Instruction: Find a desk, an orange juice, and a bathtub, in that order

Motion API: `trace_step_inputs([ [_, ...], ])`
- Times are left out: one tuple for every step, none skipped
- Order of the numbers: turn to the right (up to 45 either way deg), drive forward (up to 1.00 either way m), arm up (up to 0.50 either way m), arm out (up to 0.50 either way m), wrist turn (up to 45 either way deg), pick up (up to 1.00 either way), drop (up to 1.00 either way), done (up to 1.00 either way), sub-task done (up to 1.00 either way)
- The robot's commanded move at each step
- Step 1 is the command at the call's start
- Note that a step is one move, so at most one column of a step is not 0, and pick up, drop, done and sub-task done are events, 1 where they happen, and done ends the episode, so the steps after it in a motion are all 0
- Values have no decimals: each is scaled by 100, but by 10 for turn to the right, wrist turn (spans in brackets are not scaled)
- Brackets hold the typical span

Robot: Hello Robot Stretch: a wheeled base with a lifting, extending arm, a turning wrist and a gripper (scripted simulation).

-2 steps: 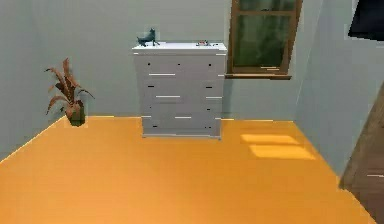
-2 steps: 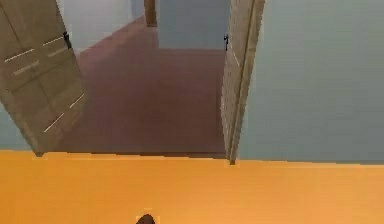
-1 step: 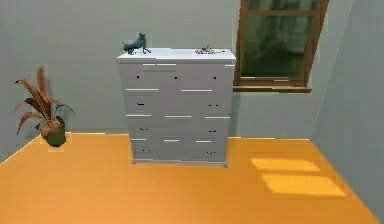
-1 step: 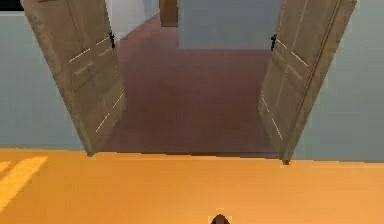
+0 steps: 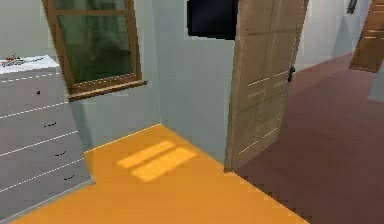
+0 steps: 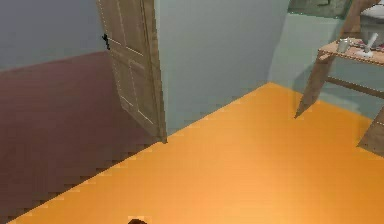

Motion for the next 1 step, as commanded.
trace_step_inputs([
  [180, 0, 0, 0, 0, 0, 0, 0, 0],
])
